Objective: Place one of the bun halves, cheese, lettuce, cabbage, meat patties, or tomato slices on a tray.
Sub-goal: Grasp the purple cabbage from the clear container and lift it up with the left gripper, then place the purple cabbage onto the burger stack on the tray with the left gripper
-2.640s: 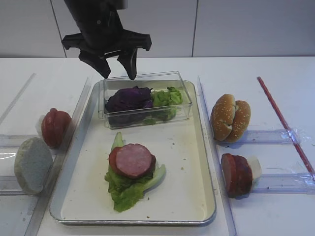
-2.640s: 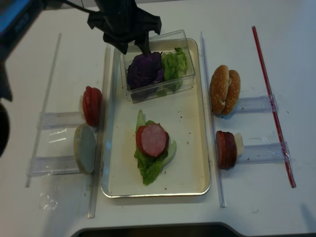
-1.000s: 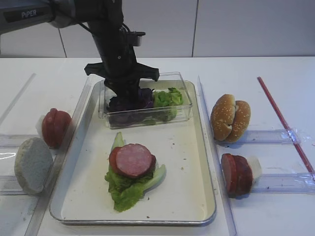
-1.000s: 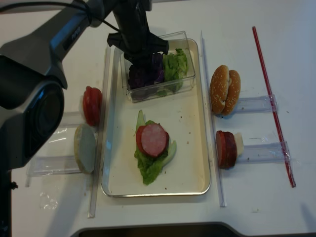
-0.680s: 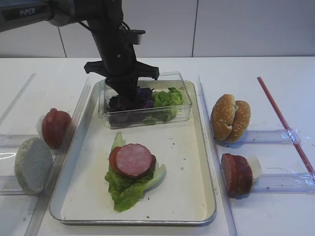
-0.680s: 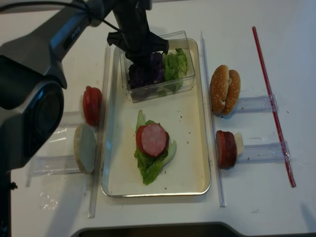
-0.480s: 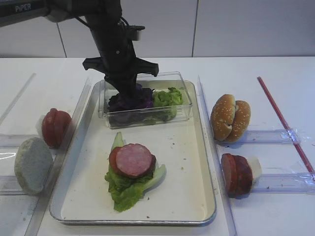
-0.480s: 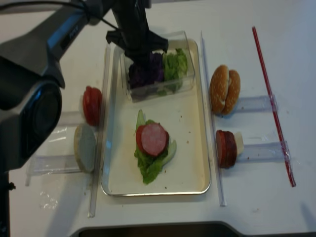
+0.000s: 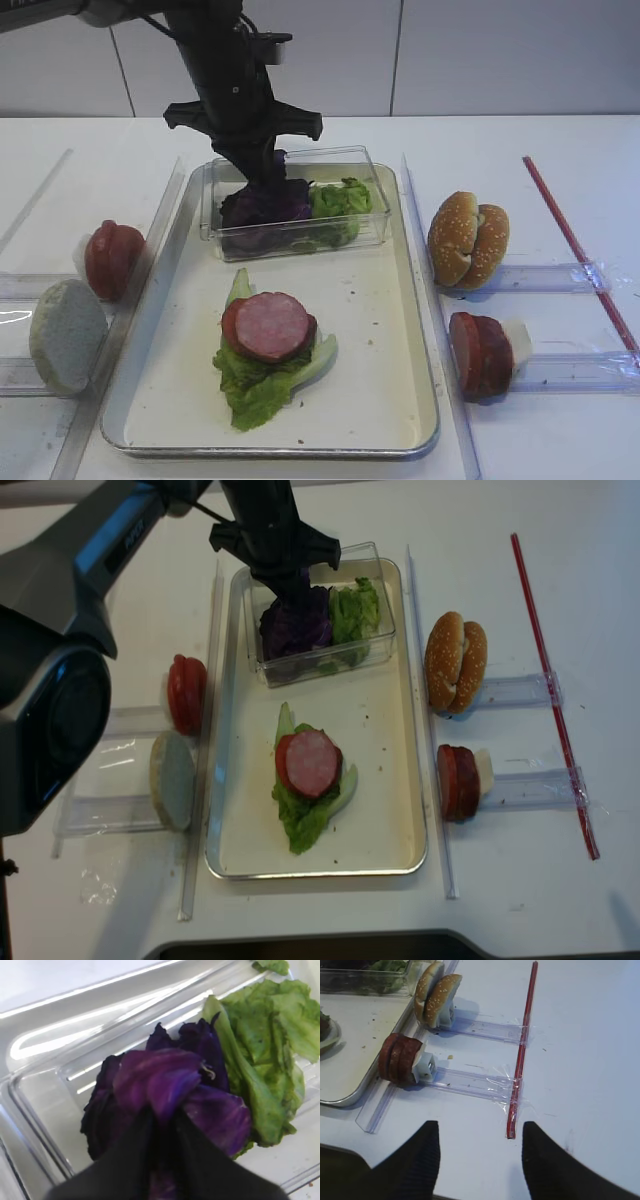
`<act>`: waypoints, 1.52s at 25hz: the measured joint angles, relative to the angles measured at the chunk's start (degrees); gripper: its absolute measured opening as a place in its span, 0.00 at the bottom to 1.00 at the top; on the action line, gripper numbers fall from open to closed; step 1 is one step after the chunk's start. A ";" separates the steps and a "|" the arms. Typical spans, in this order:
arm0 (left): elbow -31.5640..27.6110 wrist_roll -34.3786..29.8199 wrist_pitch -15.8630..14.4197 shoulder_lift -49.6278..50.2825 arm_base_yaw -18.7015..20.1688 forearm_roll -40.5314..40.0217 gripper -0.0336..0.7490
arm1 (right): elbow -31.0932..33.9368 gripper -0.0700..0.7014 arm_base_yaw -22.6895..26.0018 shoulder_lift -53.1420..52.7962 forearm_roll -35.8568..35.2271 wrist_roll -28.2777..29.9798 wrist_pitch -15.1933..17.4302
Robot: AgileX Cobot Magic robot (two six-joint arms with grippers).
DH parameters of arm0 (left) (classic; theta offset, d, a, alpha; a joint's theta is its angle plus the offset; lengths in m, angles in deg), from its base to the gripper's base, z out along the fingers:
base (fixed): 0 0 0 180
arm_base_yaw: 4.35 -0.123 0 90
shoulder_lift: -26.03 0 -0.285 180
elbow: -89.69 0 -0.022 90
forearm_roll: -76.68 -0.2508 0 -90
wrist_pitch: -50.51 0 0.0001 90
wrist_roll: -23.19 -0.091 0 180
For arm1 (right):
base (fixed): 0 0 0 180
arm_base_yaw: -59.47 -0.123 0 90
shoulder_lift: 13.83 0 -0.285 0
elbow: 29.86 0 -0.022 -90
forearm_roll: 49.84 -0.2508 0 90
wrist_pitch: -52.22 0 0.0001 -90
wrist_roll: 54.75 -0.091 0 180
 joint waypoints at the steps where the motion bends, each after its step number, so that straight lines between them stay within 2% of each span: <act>1: 0.00 0.00 0.00 0.00 0.00 0.00 0.13 | 0.00 0.60 0.00 0.00 0.00 0.00 0.00; 15: -0.56 1.28 -0.23 -6.55 0.00 1.22 0.12 | 0.00 0.60 0.00 0.00 0.00 0.00 0.00; 29: -15.06 4.29 -0.68 -22.79 4.13 1.42 0.12 | 0.00 0.60 0.00 0.00 0.00 0.00 0.00; 38: -24.39 5.45 -0.81 -30.07 9.14 1.42 0.12 | 0.00 0.60 0.00 0.00 0.00 0.00 0.00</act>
